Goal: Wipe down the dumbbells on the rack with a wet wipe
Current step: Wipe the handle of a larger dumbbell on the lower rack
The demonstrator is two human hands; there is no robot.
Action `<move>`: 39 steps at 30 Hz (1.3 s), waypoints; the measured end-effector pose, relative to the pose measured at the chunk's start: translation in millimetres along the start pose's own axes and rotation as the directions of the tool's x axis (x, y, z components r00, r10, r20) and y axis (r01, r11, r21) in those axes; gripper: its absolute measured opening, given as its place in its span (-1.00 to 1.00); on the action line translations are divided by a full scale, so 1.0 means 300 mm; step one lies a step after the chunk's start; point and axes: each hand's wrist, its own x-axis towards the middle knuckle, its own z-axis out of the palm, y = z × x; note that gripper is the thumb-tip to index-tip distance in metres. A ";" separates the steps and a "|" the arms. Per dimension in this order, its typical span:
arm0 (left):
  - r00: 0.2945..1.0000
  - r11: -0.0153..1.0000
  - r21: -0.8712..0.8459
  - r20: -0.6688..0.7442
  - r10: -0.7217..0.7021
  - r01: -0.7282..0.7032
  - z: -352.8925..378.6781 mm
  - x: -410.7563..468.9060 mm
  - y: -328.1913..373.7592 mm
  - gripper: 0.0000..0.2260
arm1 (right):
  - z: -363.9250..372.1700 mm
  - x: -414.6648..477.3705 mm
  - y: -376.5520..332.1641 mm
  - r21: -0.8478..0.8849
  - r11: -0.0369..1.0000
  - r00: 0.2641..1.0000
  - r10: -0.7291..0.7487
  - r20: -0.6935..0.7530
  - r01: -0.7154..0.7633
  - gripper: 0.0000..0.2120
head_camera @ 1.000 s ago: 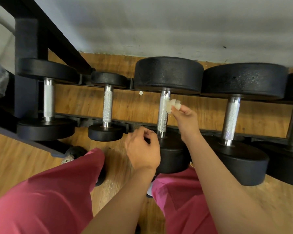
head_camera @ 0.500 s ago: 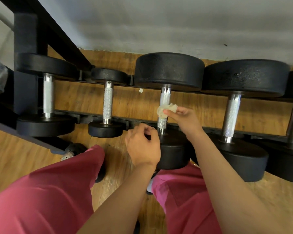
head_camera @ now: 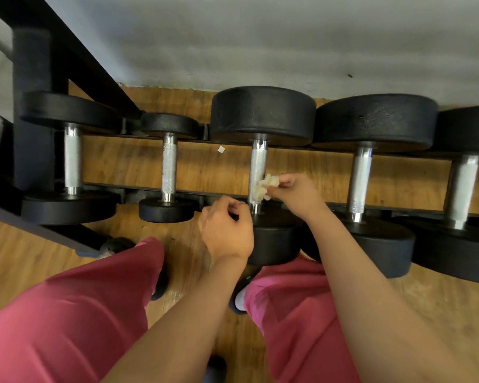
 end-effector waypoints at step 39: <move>0.631 0.998 0.003 0.775 0.035 -0.059 -0.070 0.338 -0.048 -0.85 | 0.215 -0.215 0.065 -0.209 0.974 0.799 -0.194 -0.569 0.088 -0.57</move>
